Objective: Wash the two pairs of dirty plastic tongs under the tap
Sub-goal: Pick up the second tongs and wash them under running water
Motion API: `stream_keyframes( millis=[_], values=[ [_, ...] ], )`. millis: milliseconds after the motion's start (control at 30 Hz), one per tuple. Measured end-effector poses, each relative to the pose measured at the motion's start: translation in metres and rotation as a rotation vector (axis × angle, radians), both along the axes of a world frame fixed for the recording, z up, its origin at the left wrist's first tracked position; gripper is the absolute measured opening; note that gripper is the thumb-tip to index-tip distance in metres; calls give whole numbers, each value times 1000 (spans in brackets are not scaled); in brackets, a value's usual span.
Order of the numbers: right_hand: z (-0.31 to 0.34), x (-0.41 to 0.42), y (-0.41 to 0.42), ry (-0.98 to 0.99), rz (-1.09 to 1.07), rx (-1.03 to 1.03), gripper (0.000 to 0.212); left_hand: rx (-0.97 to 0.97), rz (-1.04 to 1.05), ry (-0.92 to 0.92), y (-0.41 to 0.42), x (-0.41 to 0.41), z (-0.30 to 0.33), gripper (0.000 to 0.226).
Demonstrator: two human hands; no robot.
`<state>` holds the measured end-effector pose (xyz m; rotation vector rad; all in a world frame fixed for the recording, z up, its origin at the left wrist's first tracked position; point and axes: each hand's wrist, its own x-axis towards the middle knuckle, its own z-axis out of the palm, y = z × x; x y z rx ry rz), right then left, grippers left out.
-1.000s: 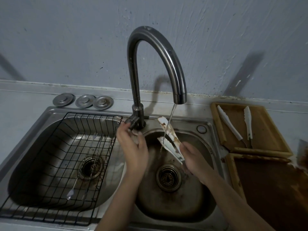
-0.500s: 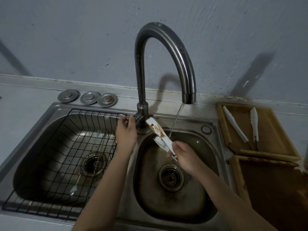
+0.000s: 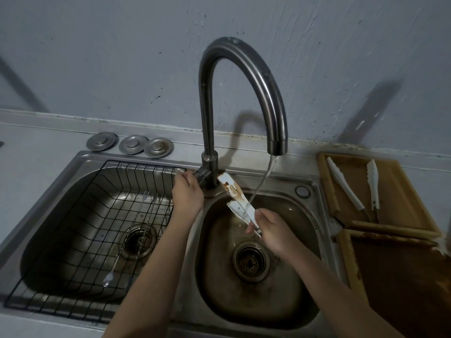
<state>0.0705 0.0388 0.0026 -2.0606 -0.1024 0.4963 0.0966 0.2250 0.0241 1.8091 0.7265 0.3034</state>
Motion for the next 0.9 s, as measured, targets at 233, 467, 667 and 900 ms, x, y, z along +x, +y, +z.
stream_keyframes(
  millis=[233, 467, 667, 900],
  values=[
    [-3, 1, -3, -41, -5, -33, 41, -294, 11, -64, -29, -21, -5, 32],
    [-3, -8, -8, -274, 46, -341, 43, -808, -322, 142, -83, -49, -35, 18],
    [0, -13, -20, -322, 46, -491, 49, -1008, -198, 253, -85, -39, -31, 38],
    [0, -17, -29, -359, 59, -556, 49, -1066, -277, 307, -90, -44, -26, 35]
  ],
)
